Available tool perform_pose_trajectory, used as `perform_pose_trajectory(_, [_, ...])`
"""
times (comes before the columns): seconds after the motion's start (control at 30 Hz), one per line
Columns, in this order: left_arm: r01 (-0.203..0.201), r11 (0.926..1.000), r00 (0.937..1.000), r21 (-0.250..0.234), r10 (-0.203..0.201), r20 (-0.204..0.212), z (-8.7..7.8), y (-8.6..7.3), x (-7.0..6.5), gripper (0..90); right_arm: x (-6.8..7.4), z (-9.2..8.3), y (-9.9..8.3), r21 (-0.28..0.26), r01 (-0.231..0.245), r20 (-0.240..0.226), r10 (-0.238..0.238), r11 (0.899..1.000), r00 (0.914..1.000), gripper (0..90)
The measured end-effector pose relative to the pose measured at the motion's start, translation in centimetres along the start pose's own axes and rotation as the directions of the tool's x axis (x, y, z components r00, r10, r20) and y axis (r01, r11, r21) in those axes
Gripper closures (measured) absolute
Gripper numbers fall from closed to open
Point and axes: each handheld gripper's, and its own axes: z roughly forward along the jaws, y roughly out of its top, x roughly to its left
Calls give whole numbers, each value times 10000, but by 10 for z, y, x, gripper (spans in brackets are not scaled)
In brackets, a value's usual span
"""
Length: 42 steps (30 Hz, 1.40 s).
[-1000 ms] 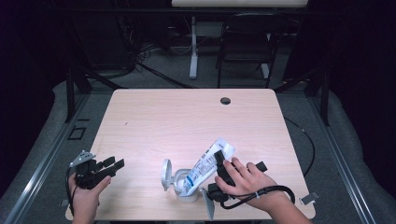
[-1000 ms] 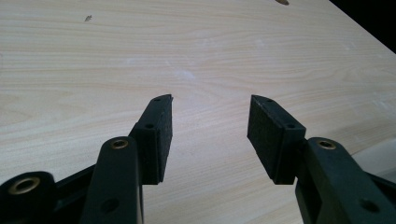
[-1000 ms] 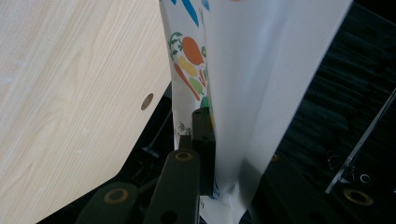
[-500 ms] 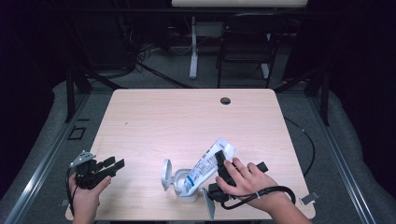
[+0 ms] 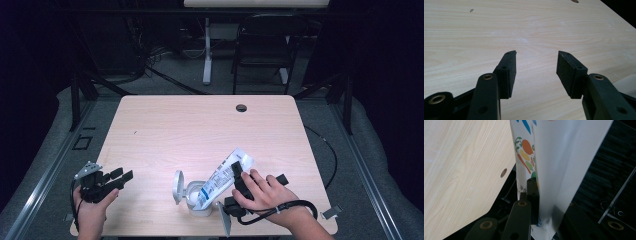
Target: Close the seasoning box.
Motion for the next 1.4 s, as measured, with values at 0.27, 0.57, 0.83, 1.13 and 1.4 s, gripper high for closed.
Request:
perform_pose_trajectory(0.27, [-3, 10000, 10000, -8, 3, -32, 0, 0, 0, 507, 0, -1, -1, -59, -54, 54, 55, 10000, 10000, 846])
perform_pose_trajectory(0.57, [-1, 10000, 10000, 6, 1, -43, 1, -1, 1, 507, 1, 0, -1, -112, -131, 27, 131, 9999, 9999, 846])
perform_pose_trajectory(0.83, [8, 10000, 10000, 5, -8, -45, 1, -1, 1, 507, 2, 0, 0, -82, -131, 56, 131, 9999, 9999, 849])
perform_pose_trajectory(1.13, [60, 10000, 10000, -1, -60, -58, 1, -1, 1, 507, 4, -1, 2, -138, -559, -158, 556, 9983, 9983, 853])
perform_pose_trajectory(1.4, [65, 9999, 9999, 83, -65, -83, 2, -2, 2, 507, 10, 1, 3, -301, -1211, -490, 1196, 9922, 9916, 855])
